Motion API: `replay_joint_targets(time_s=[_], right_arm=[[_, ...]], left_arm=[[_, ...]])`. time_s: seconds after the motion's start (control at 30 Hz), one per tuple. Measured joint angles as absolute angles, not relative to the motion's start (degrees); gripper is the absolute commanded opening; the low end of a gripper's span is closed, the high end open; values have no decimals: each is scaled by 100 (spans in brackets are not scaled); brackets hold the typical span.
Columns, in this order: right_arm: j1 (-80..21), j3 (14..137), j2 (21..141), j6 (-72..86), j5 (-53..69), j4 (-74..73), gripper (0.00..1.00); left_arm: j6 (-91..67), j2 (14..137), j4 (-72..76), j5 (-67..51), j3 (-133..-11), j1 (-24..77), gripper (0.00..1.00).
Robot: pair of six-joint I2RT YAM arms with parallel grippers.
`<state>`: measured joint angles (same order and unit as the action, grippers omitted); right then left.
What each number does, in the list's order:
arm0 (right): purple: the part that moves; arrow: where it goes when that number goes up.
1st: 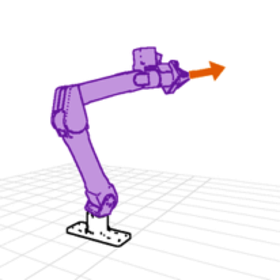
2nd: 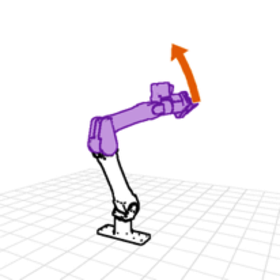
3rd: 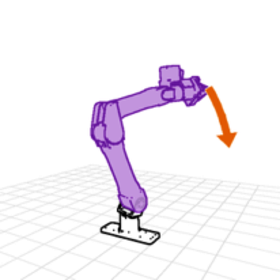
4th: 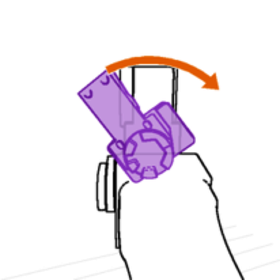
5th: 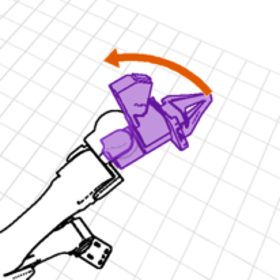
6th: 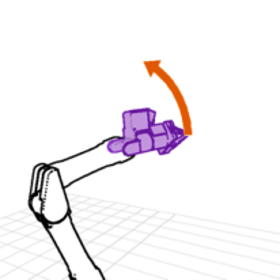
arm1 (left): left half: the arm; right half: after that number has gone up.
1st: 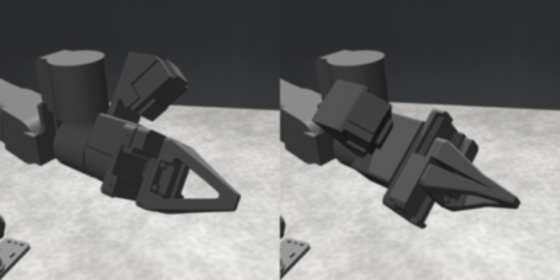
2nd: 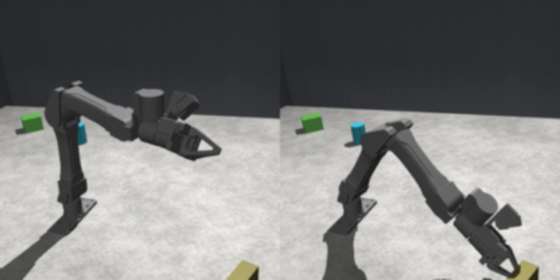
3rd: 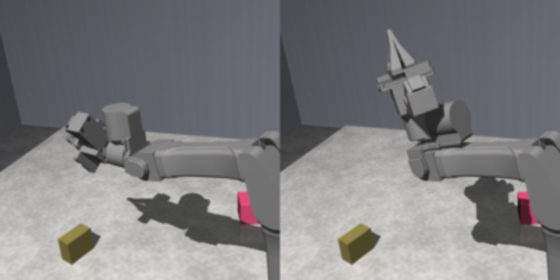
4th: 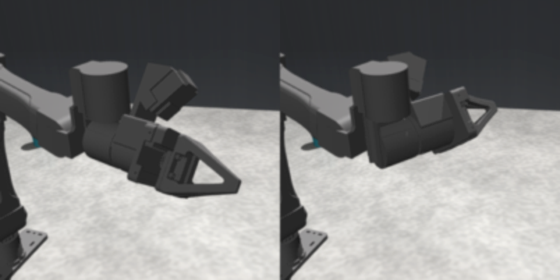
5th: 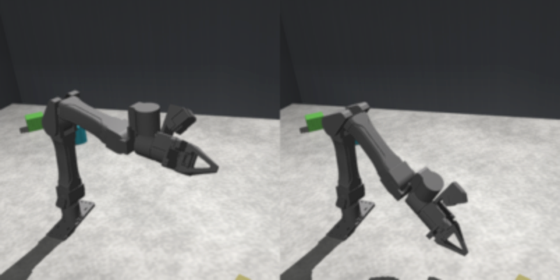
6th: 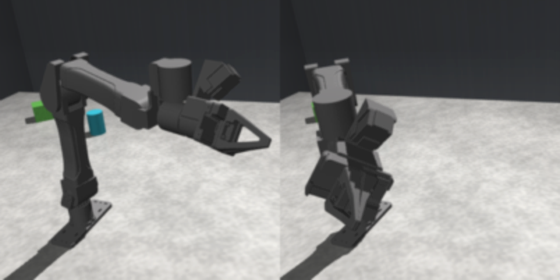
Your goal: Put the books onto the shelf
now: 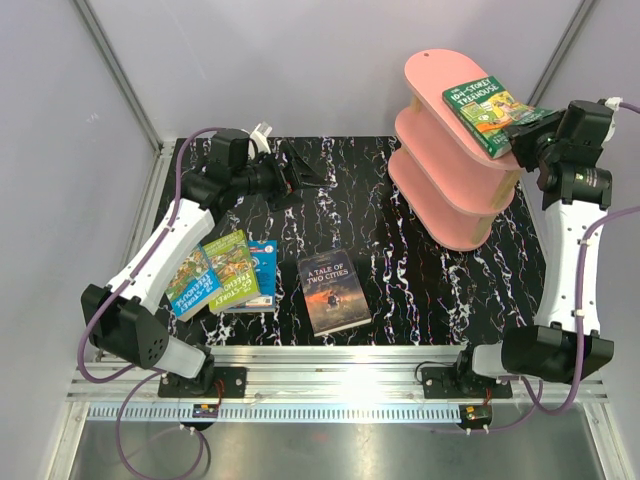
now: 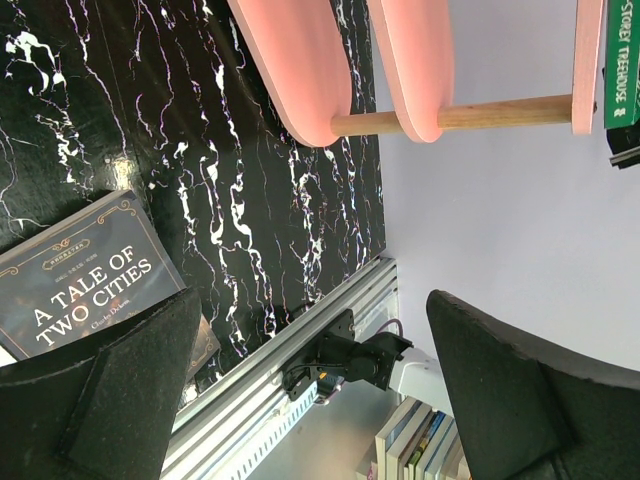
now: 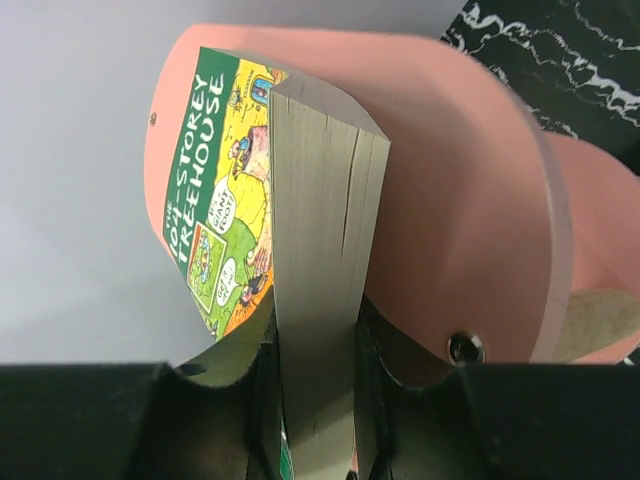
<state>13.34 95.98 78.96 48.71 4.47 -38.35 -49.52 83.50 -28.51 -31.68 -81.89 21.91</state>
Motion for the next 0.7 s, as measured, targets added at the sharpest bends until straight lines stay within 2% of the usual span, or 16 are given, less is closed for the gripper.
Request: replay_joint_targets(time_s=[0.17,0.2,0.23,0.27,0.3,0.33,0.43,0.7], right_arm=[[1332,9494,7776,4864,674,-3861,1],[1332,9494,7776,4864,676,-3861,29],[1332,9494,7776,4860,676,-3863,49],[1332,9500,7780,4831,685,-3881,63],[1332,9518,7782,4860,764,-3846,72],[1321,9601,7791,4807,766,-3850,90],[1275,9878,7824,4635,803,-4036,97],[1269,10925,8313,4239,482,-5166,100]], left_arm=[[-4958,8350,-2786,-3173,-8158,2193,99],[-4960,8353,-2773,-3175,-8158,2193,99],[-4963,8355,-2766,-3175,-8158,2193,99],[-4976,8355,-2759,-3177,-8158,2193,99],[-4976,8355,-2751,-3181,-8158,2193,99],[-4976,8355,-2742,-3188,-8158,2193,99],[-4976,8355,-2740,-3192,-8156,2193,99],[-5000,8355,-2714,-3194,-8062,2193,99]])
